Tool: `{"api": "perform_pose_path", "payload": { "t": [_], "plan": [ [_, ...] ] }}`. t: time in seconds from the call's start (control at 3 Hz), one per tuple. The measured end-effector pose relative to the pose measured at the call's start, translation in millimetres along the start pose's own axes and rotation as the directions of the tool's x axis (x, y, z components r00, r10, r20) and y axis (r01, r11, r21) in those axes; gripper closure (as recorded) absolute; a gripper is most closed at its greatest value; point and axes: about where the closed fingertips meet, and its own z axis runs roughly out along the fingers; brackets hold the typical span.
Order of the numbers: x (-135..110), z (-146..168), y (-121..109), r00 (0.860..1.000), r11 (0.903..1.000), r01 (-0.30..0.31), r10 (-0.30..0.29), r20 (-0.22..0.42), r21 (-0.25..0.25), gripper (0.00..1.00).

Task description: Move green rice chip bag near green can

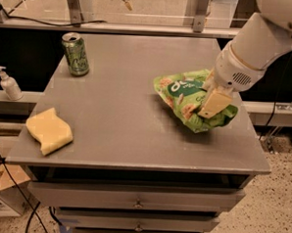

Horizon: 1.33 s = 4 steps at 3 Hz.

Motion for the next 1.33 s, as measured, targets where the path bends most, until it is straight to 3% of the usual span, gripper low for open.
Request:
{"api": "perform_pose_path", "payload": {
  "t": [0.33, 0.67, 1.0, 1.33],
  "plan": [
    [6, 2, 1, 1.000, 0.9995, -0.031, 0.031, 0.005, -0.010, 0.82],
    [-15, 12, -9, 0.996, 0.9994, -0.032, 0.031, 0.085, 0.009, 1.00],
    [-50, 25, -35, 0.984, 0.9987, 0.013, -0.022, 0.176, 0.050, 1.00],
    [-87, 47, -57, 0.966, 0.9968, 0.064, -0.074, 0.248, 0.048, 1.00]
  ]
}}
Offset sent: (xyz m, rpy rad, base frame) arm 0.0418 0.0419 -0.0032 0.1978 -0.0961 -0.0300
